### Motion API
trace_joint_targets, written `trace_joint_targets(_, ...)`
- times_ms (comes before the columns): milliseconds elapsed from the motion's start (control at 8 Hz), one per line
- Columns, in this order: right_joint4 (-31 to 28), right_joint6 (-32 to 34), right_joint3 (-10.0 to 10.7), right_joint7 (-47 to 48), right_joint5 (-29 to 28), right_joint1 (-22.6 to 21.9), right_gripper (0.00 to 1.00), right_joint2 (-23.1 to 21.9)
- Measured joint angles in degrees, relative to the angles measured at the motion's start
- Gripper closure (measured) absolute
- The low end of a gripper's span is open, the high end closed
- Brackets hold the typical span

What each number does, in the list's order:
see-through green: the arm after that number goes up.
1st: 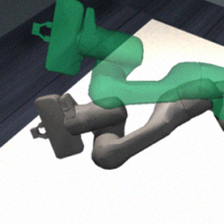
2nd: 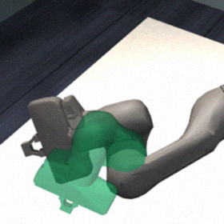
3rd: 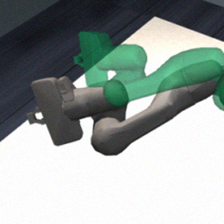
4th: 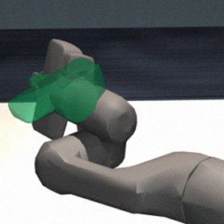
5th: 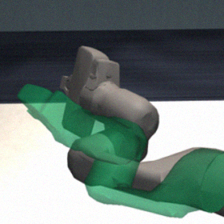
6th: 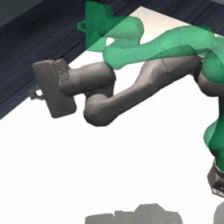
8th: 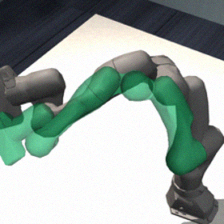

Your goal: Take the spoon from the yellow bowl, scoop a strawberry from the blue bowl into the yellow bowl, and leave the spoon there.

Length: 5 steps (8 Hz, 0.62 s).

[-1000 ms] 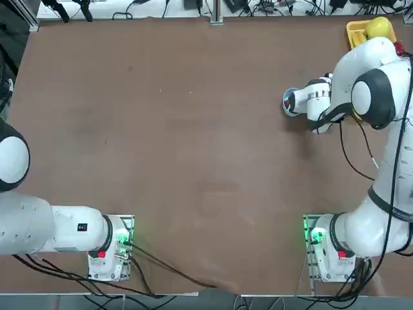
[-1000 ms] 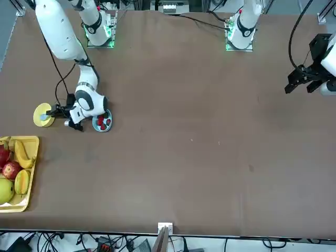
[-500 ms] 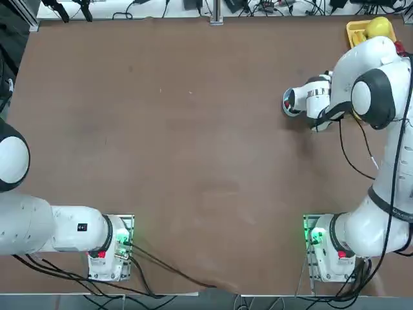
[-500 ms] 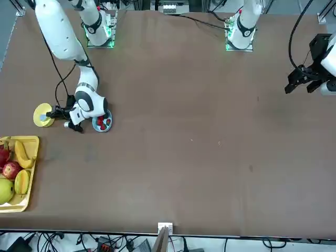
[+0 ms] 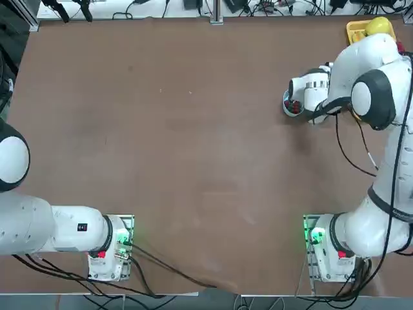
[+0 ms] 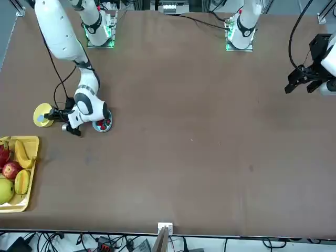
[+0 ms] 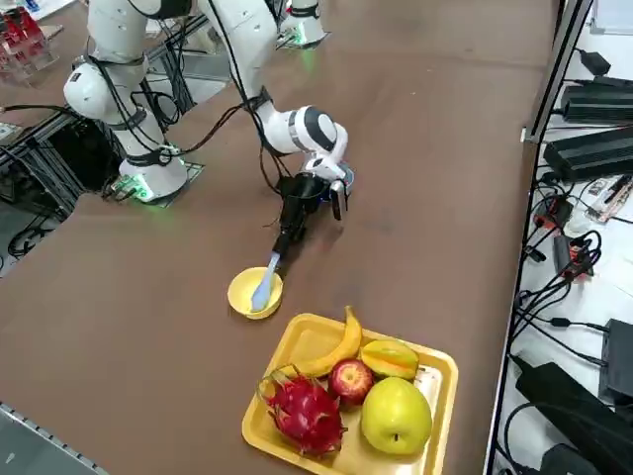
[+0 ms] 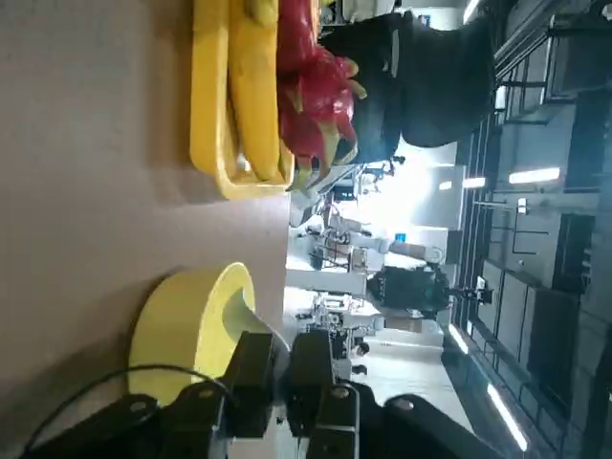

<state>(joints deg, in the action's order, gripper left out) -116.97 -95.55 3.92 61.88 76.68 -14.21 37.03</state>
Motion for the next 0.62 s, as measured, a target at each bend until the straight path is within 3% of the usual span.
trace_joint_targets(625,13.0,7.5,-0.3,-18.1,-18.5,-6.7,0.89,-8.2)
